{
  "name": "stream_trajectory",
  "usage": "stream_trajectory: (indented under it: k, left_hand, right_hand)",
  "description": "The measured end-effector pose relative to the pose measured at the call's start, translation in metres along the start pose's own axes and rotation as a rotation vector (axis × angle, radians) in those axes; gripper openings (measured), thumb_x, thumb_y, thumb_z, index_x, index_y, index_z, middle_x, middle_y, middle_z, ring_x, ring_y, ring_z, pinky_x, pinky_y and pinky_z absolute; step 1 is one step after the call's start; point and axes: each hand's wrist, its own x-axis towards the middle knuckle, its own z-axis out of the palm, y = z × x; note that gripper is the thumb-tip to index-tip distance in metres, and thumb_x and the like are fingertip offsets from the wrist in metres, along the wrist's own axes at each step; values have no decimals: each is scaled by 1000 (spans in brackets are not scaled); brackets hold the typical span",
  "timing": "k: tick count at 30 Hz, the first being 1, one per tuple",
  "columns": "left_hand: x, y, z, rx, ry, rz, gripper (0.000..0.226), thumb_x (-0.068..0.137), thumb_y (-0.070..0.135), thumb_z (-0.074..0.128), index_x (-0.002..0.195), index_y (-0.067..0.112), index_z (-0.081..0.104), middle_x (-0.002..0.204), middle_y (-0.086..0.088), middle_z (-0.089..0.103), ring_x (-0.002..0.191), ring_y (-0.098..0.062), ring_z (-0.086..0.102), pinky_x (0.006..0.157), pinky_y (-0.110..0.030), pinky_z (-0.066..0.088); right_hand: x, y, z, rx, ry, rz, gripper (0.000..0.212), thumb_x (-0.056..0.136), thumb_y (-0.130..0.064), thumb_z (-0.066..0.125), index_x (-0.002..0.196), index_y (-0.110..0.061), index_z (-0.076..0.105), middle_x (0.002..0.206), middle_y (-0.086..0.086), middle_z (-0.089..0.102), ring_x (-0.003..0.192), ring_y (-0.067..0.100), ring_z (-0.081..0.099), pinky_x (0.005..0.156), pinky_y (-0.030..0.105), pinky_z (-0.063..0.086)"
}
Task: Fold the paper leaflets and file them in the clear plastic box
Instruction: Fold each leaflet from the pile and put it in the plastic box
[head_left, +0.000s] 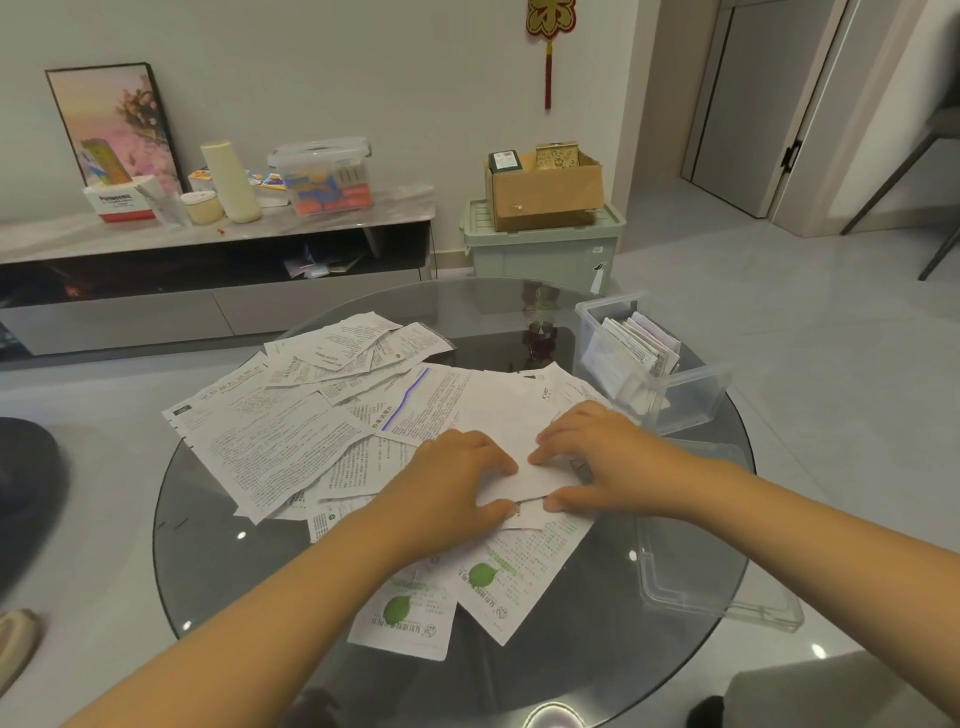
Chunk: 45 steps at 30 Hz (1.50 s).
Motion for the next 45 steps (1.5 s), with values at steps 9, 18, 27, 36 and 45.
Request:
stream_trajectory:
  k: [9, 18, 27, 36, 45]
  left_hand:
    - [0, 6, -6, -239, 230, -107, 12, 93, 30, 52, 89, 31, 63, 78, 16, 61, 72, -6, 56, 66, -25, 46]
    - [4, -3, 2, -96, 118, -143, 50, 87, 32, 63, 132, 32, 41, 124, 10, 46, 100, -5, 46, 86, -21, 41]
    - [5, 4, 2, 3, 146, -76, 11, 90, 24, 58, 97, 26, 66, 97, 10, 51, 94, -12, 52, 81, -25, 43]
    - [-2, 5, -2, -103, 25, 34, 20, 84, 42, 63, 99, 30, 67, 105, 12, 57, 98, -5, 52, 86, -27, 45]
    - [-5, 9, -11, -292, -107, -31, 57, 79, 64, 44, 89, 14, 70, 101, 8, 61, 92, -9, 57, 87, -35, 47]
  right_hand:
    - [-3, -9, -10, 215, 99, 113, 19, 93, -32, 51, 86, -20, 63, 88, -5, 65, 84, 14, 57, 75, 27, 46]
    - [6, -5, 0, 110, 123, 144, 41, 84, -38, 64, 122, -37, 50, 114, -12, 55, 102, 7, 50, 89, 29, 46]
    - [2, -10, -2, 96, 40, 129, 34, 87, -34, 61, 120, -33, 53, 108, -9, 55, 89, 5, 48, 79, 22, 44]
    - [-10, -14, -7, 294, -200, 55, 40, 77, -33, 74, 115, -33, 62, 101, -6, 63, 79, 2, 53, 66, 7, 39]
    - [-9, -16, -6, 390, -39, 58, 3, 85, -29, 66, 86, -29, 69, 93, -6, 65, 86, 13, 58, 77, 26, 47]
